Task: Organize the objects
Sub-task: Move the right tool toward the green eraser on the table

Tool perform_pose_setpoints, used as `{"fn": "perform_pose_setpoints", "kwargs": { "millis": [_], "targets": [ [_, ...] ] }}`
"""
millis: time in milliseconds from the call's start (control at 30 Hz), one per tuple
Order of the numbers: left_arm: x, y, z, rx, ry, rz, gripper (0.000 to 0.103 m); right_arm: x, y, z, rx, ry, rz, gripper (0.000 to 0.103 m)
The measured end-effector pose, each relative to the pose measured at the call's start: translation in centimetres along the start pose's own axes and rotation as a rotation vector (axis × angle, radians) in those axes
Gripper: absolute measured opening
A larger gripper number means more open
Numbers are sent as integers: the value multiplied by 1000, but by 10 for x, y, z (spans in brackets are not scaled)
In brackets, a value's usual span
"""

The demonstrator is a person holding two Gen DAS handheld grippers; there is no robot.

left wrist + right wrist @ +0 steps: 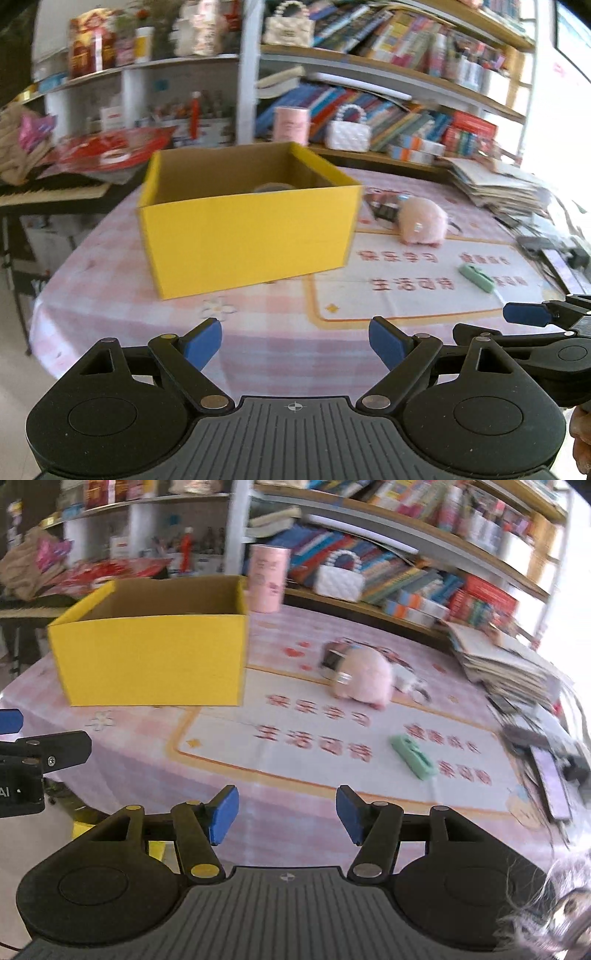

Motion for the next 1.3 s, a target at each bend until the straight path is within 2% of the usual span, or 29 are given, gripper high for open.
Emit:
{"fn": "perform_pose_setpoints", "kwargs": {
  "millis": [233, 600, 1067, 1300],
  "targets": [
    [13, 28, 13, -73, 6, 56, 89, -2, 40, -3, -82, -9, 99, 58],
    [38, 71, 47, -137, -13, 98, 89, 6, 91, 15, -145, -37, 154, 60],
    [88, 100, 96, -62, 10, 72, 89, 58, 145, 76, -87, -52, 141, 59],
    [101, 113, 116, -17, -15, 51, 89, 71, 152, 118, -27, -101, 15, 50]
  ]
}}
Point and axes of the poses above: each gripper's, at about its wrist camera, not at the fingertips, and z roughly the way its jaws point, y to its right, x to its top, the point moved 2 cm from there along z, roughly the way its jaws point, and after that the axes turned 12 degrees about z, right-handed, at the moved point
